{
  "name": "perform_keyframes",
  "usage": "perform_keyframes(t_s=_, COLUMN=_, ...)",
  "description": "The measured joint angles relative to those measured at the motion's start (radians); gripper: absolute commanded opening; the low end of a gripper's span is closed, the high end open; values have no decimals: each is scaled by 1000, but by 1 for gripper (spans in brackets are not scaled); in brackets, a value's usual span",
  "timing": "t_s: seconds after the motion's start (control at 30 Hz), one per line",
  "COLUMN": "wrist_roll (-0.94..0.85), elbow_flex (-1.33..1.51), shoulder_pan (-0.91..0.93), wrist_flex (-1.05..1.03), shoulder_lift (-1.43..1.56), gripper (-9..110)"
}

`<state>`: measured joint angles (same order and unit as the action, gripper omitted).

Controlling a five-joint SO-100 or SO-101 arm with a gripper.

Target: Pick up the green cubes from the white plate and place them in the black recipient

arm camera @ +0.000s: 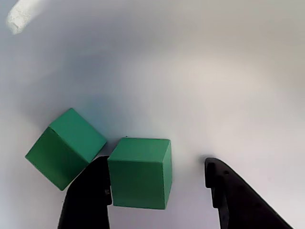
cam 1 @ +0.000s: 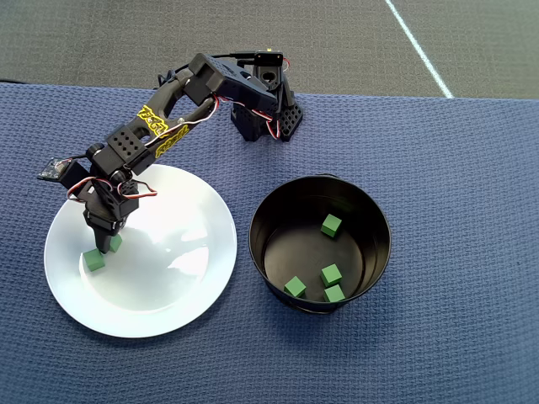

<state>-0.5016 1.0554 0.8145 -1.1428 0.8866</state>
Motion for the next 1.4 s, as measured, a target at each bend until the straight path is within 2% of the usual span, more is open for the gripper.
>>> perform_keyframes(t_s=0.2, wrist_roll=0, elbow_flex=-6, shoulder_pan=0, wrist_flex=0, shoulder_lift=0, gripper=0)
perform_keyframes(t_s=0.57, wrist_roll=48, elbow_flex=69, shoulder_pan=0, wrist_flex=2, shoulder_lift=55, gripper=0)
perform_keyframes(t_s=0.83, wrist_roll=201, elbow_flex=308, shoulder_pan=-64, wrist_flex=-41, shoulder_lift=492, gripper=0)
perform_keyframes(t_s=0.97, wrist_roll=287, elbow_flex=367, shoulder_pan=-209, wrist_flex=-166, shoulder_lift=761, gripper=0)
perform_keyframes(t_s=1.1, wrist_roll=387, elbow_flex=469, shoulder_pan=-471, wrist_flex=-216, shoulder_lift=985, gripper=0)
perform_keyframes(t_s=1.33, wrist_roll=546, elbow_flex=730, shoulder_pan=-985, wrist_flex=-43, shoulder_lift=1075, gripper=0)
perform_keyframes(t_s=1.37, wrist_roll=565, elbow_flex=753, shoulder_pan=-1029, wrist_flex=-17, shoulder_lift=1066, gripper=5)
perform_keyframes(t_s=1.4, wrist_roll=575, elbow_flex=772, shoulder_pan=-1065, wrist_flex=3, shoulder_lift=1058, gripper=18)
